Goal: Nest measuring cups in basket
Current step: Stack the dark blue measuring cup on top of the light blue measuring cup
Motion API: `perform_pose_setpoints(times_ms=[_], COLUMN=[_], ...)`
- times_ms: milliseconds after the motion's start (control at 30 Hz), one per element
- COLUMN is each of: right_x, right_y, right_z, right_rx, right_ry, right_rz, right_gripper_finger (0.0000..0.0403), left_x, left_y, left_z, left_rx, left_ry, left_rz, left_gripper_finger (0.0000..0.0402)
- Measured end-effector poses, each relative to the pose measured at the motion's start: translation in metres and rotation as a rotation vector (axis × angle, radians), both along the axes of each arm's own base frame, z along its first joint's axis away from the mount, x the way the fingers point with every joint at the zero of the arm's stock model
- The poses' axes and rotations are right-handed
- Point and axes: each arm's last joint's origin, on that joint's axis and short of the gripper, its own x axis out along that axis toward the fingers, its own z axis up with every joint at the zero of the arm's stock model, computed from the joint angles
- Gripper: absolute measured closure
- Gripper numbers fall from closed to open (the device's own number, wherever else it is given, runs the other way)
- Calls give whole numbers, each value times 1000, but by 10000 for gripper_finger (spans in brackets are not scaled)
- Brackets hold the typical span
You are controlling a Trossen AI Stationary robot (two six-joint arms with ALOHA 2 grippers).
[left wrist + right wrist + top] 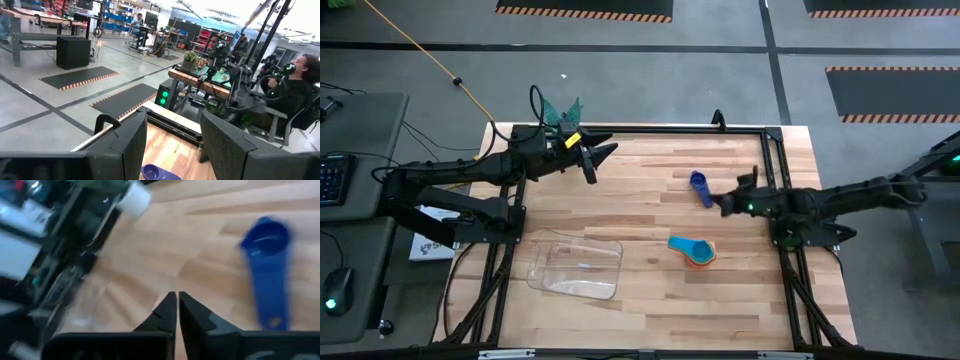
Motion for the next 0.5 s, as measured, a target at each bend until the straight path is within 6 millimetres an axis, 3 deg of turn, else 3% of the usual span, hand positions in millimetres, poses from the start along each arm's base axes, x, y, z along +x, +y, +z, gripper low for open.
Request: perform_pose_setpoints(times_ms=[133, 367, 500], right_x=[-2, 3, 12], right_y=[-19, -55, -78], right_z=[-11, -13, -16], right_rx=[58, 91, 118], right_ry=[48, 251, 338], right_rz=[-47, -142, -108], right_gripper_finger=[343, 197, 141], left_x=[0, 0, 0], left_y=[0, 0, 0], left_z=[0, 0, 0], left_rx=[-16, -46, -65], left_ry=[-7, -21, -30], left_rz=[3, 8, 7], left_gripper_finger=[225, 225, 225])
